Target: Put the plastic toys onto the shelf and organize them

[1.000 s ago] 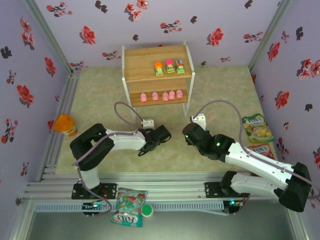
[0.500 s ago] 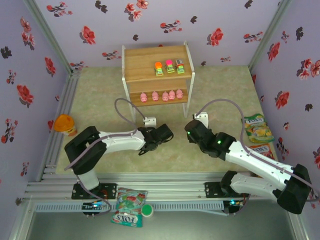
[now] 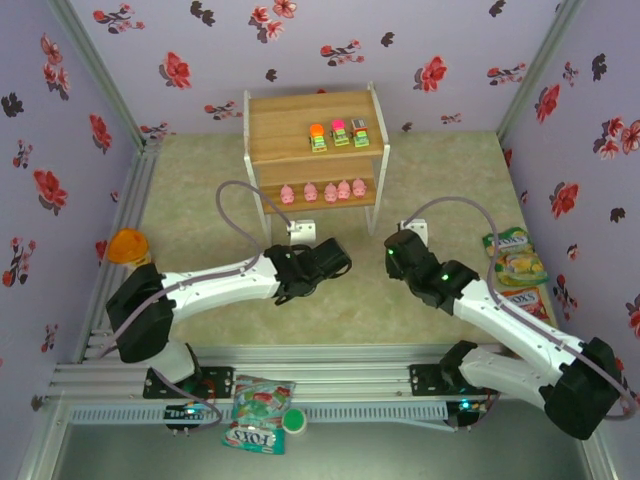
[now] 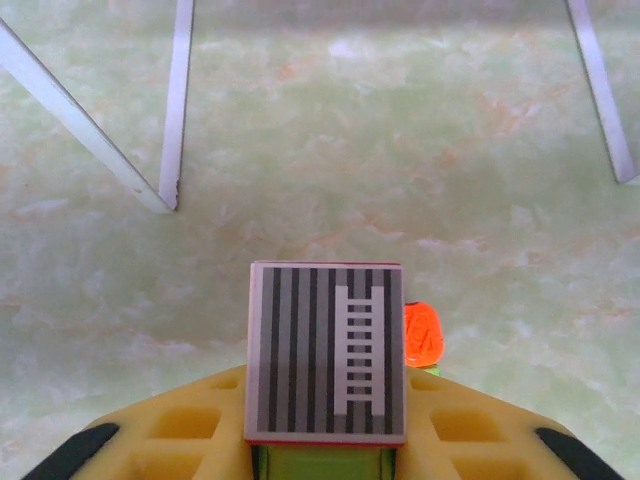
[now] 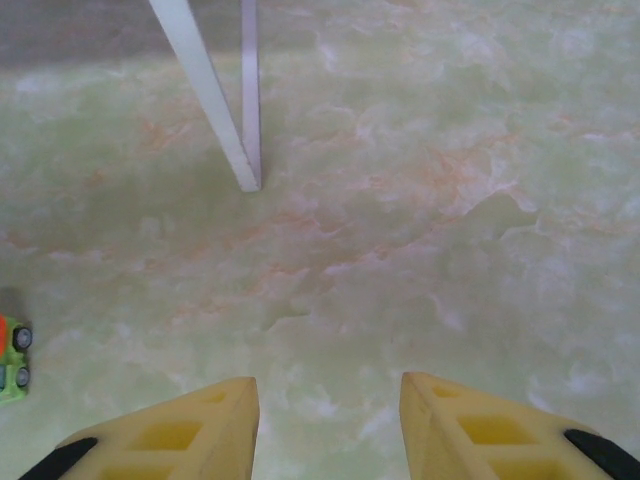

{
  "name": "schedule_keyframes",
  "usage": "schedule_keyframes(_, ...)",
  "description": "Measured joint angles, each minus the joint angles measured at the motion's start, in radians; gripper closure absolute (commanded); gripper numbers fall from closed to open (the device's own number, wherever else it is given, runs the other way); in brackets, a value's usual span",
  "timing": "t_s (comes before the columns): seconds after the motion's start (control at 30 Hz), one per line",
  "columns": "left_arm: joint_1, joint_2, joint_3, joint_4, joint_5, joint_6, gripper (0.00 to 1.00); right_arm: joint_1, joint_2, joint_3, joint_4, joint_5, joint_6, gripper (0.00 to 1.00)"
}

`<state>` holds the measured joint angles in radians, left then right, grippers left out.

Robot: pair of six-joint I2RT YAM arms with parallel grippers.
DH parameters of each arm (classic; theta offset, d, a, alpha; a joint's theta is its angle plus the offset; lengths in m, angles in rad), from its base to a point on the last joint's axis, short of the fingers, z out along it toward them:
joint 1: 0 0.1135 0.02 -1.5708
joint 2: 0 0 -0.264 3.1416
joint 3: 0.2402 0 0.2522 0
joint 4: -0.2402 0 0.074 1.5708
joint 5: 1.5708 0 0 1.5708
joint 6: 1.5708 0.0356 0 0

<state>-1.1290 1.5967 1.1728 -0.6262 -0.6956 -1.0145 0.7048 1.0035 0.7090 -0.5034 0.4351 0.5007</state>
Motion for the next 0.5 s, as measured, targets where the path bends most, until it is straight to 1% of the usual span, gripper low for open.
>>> schedule_keyframes(0.13,-0.017,-0.006,0.059,-0.053,-0.019,0.005,0.74,-0.032,0.020,-0.024,0.048,-0.048,-0.015,0.58)
schedule_keyframes(0.3,-0.032,-0.013,0.137,-0.111,-0.037,0.023,0.73,-0.033,0.035,-0.044,0.109,-0.122,-0.030,0.58)
schedule_keyframes(0.5,-0.034,-0.057,0.213,-0.182,-0.053,0.053,0.73,-0.033,0.034,-0.067,0.174,-0.198,-0.041,0.57)
